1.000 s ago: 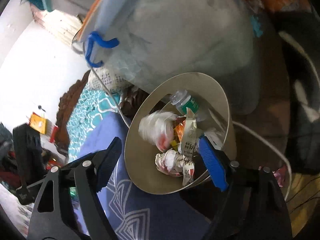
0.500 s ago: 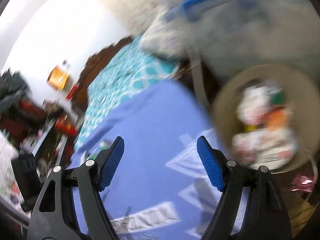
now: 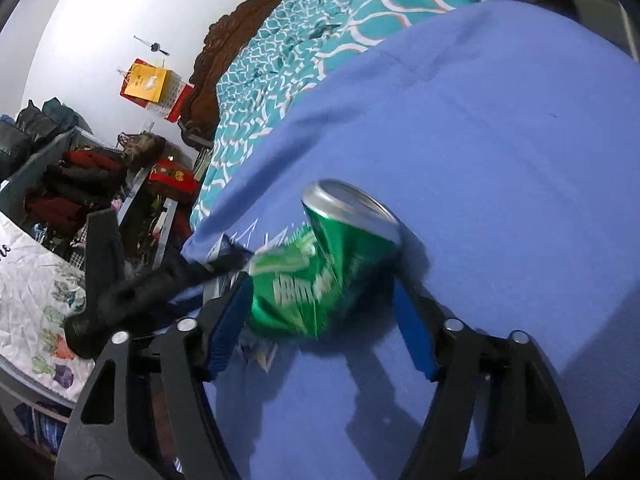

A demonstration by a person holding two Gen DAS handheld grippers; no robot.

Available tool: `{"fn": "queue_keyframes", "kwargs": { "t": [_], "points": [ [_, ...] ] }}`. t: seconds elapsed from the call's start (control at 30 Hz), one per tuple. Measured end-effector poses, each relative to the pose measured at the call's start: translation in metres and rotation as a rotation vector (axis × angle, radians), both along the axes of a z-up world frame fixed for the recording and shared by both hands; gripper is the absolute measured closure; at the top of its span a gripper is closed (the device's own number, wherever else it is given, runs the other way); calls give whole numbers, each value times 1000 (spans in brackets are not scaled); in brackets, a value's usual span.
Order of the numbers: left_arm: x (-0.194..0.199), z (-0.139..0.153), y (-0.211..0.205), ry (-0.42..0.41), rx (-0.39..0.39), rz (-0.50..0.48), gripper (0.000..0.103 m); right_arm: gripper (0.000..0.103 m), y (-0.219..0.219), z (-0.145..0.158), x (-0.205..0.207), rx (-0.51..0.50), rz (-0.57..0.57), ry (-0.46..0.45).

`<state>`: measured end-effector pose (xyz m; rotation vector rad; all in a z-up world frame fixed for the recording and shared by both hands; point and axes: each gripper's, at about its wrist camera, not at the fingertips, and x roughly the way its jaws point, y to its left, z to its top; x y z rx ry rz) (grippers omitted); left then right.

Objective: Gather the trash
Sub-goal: 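Grasp the milk carton with the left tool while the right tool grasps the green can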

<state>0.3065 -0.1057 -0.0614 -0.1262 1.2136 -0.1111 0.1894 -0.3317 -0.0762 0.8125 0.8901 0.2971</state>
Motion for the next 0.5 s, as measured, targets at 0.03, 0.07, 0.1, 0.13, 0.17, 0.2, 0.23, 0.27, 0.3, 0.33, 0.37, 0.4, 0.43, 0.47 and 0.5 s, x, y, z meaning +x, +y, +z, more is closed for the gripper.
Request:
{"fn": "queue_keyframes", "kwargs": {
  "t": [0.03, 0.07, 0.1, 0.13, 0.17, 0.2, 0.23, 0.27, 0.3, 0.33, 0.37, 0.4, 0.43, 0.47, 0.5],
  "points": [
    [-3, -7, 0, -13, -1, -5, 12, 54, 3, -2, 4, -6, -6, 3],
    [-10, -5, -1, -50, 6, -12, 16, 70, 5, -6, 7, -8, -6, 15],
    [-18, -4, 2, -70, -26, -29, 23, 71, 7, -8, 10, -29, -8, 29],
    [-21, -3, 4, -76, -40, -48, 29, 72, 8, -9, 10, -32, -3, 22],
    [-26, -2, 6, -73, -71, -73, 41, 74, 10, -9, 8, -14, 9, 20],
    [-36, 0, 9, -61, -81, -94, 45, 74, 11, -10, 5, 3, 19, 24],
    [-43, 2, 11, -63, -76, -104, 46, 74, 13, -10, 1, 13, 34, 26],
    [-51, 3, 13, -69, -66, -116, 46, 75, 17, -9, -8, 20, 62, 23],
    [-63, 4, 17, -82, -57, -133, 46, 75, 18, -9, -15, 25, 77, 20],
    [-75, 4, 20, -95, -55, -151, 46, 75, 20, -9, -27, 41, 100, 19],
    [-86, 5, 22, -104, -56, -166, 46, 76, 22, -10, -39, 57, 118, 20],
    [-99, 4, 29, -110, -66, -181, 47, 76, 24, -9, -50, 68, 133, 15],
    [-113, 5, 36, -112, -79, -193, 47, 76, 25, -9, -60, 73, 145, 13],
    [-124, 6, 42, -114, -91, -199, 49, 77, 26, -8, -78, 92, 164, 12],
    [-137, 6, 48, -113, -110, -202, 49, 77, 27, -9, -90, 101, 175, 7]
  ]
}}
